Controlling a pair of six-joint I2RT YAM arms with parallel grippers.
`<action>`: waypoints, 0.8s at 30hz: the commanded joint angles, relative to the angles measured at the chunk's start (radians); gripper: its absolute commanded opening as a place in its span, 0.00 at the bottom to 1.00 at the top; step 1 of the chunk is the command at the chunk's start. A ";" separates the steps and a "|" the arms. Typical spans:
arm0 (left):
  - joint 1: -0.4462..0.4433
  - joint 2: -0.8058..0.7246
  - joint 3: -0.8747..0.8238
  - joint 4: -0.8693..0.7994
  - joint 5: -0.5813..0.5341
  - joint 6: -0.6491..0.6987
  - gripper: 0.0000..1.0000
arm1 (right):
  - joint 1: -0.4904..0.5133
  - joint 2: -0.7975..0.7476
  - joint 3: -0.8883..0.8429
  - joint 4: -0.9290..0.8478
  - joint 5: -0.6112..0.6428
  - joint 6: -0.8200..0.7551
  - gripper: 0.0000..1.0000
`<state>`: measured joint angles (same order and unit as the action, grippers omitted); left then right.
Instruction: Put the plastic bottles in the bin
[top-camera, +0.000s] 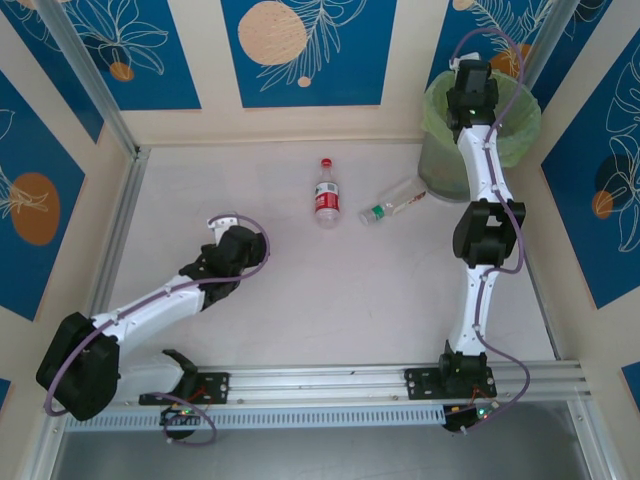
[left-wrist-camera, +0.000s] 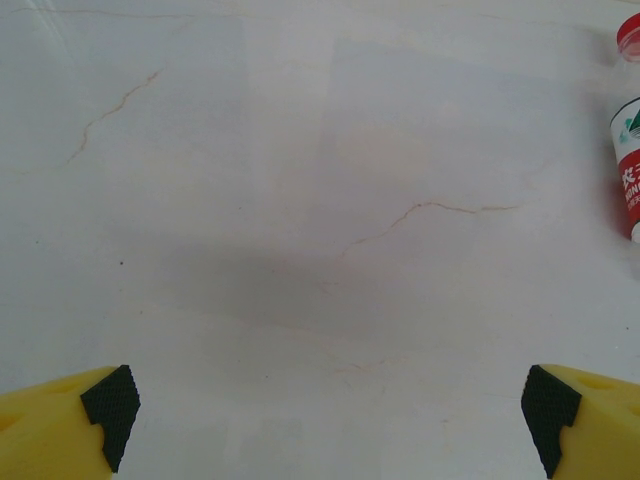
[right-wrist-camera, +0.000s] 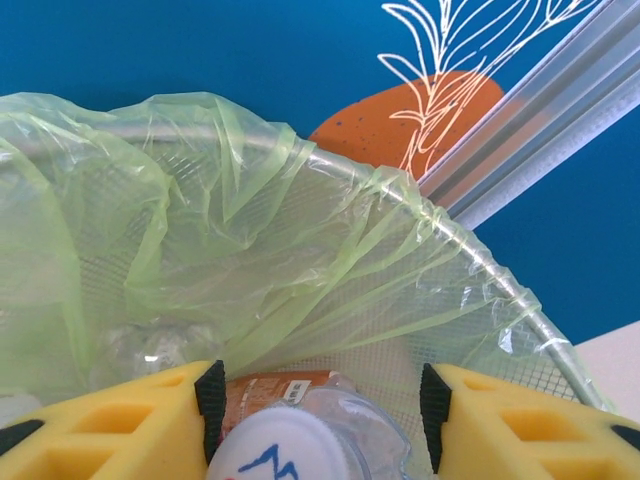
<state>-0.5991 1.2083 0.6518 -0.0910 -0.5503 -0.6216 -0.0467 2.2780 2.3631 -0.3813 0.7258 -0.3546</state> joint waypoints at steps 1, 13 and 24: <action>0.012 0.008 0.031 -0.012 0.018 -0.006 1.00 | 0.005 0.006 0.078 -0.061 0.000 0.063 0.58; 0.012 0.051 0.053 0.040 0.120 0.025 1.00 | 0.020 -0.112 0.119 -0.235 -0.142 0.301 0.83; 0.013 0.093 0.054 0.107 0.141 0.007 1.00 | 0.071 -0.320 -0.071 -0.257 -0.223 0.454 0.99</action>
<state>-0.5976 1.2957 0.6800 -0.0326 -0.4362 -0.6182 0.0048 2.0369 2.3394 -0.6506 0.5453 0.0273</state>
